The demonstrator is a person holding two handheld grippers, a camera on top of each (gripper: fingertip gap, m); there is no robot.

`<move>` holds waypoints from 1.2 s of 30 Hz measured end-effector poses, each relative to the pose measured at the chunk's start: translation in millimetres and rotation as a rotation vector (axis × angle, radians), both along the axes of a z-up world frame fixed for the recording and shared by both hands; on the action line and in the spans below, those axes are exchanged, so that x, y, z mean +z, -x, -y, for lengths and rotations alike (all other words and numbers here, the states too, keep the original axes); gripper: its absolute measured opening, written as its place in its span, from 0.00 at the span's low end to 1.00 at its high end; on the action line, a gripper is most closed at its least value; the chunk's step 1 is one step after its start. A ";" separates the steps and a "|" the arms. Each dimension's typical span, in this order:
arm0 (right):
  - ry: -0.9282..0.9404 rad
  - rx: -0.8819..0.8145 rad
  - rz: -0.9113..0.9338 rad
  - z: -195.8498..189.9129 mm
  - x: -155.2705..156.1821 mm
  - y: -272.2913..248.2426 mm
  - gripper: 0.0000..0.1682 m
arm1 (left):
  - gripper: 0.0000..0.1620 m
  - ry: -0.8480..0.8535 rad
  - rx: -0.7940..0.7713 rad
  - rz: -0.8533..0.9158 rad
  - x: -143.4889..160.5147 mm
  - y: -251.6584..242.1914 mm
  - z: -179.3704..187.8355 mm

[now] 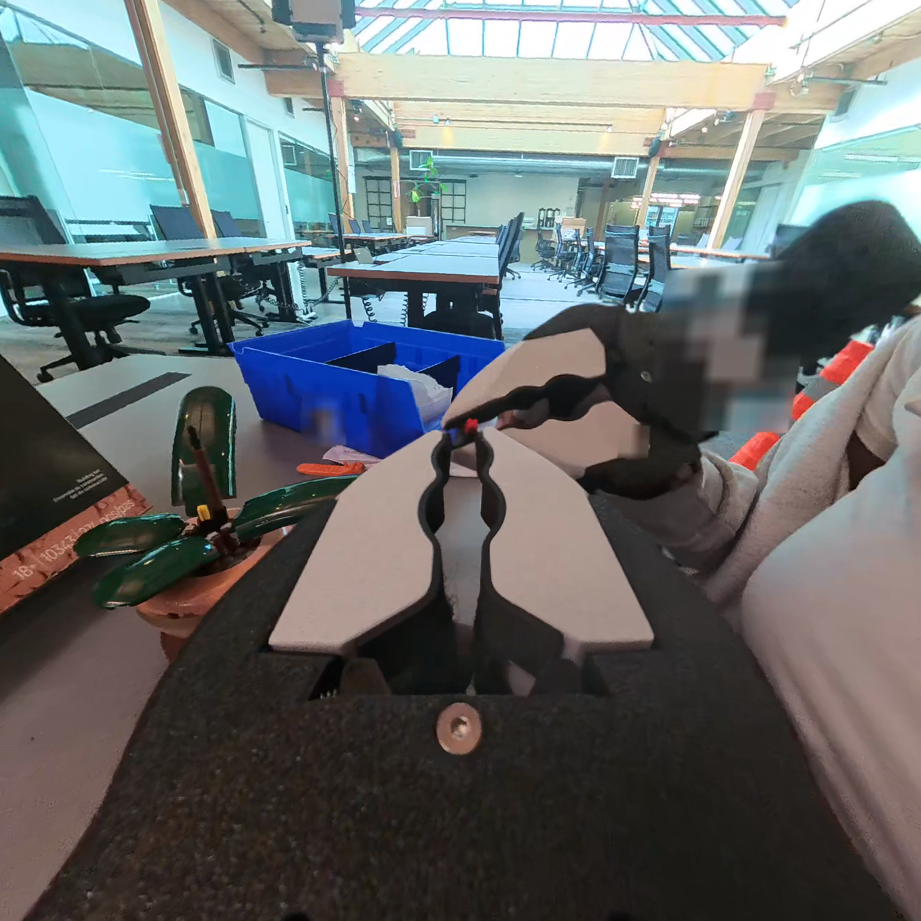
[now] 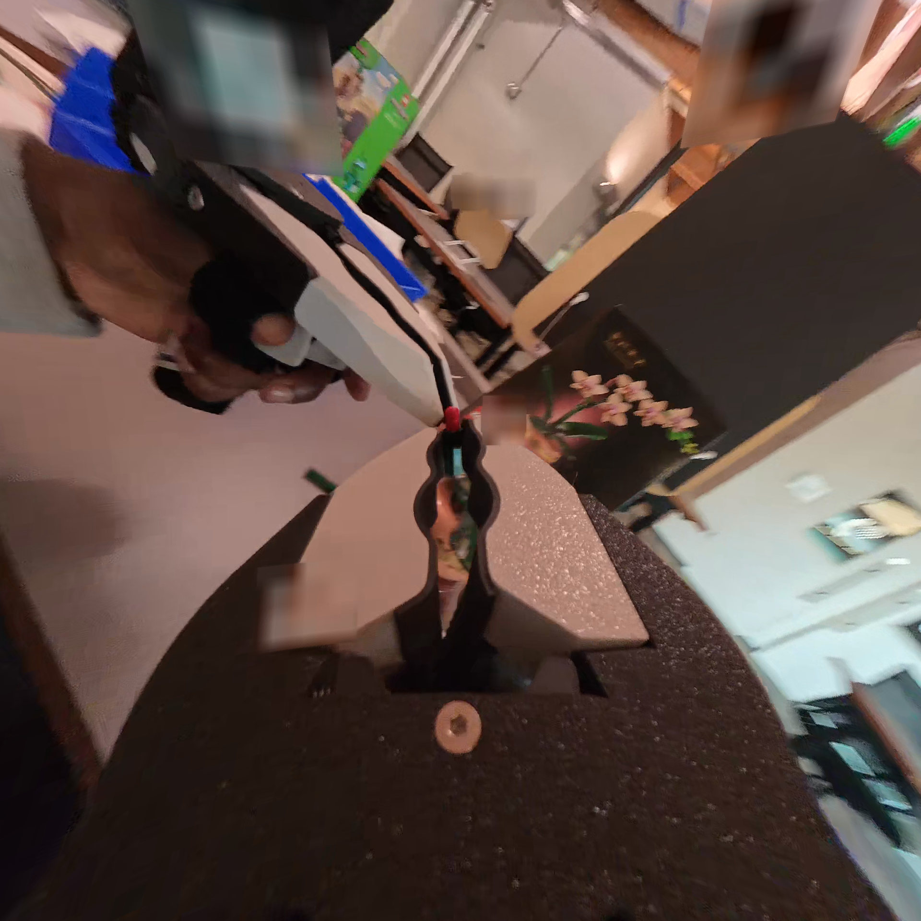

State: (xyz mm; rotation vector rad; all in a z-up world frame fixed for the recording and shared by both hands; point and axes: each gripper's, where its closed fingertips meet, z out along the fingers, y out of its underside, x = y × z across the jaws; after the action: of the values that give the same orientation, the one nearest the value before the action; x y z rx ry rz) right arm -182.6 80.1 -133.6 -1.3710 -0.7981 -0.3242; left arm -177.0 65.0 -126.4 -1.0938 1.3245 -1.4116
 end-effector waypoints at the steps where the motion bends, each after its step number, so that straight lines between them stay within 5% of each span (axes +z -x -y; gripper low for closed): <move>1: -0.046 -0.042 0.061 -0.4 2.8 -0.9 0.04 | 0.06 0.018 0.004 0.002 1.8 -0.7 0.5; 5: -0.162 -0.144 0.248 -0.6 7.3 3.7 0.04 | 0.06 0.041 0.029 0.000 5.7 -2.7 2.2; 13: -0.252 -0.204 0.336 -0.7 14.1 8.0 0.04 | 0.03 -0.031 0.061 0.013 10.5 -0.1 4.4; 19: -0.200 -0.141 0.203 1.6 20.9 8.2 0.04 | 0.02 -0.146 0.118 0.047 19.1 2.8 9.1; 36: -0.263 -0.050 0.244 24.1 43.8 20.3 0.04 | 0.01 -0.276 0.088 0.039 43.5 18.6 36.1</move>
State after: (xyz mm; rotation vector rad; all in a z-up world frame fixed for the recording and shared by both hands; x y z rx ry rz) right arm -202.9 56.1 -89.8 -1.1177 -0.8882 -0.6231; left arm -195.6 28.9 -82.9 -0.9238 1.3782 -1.1407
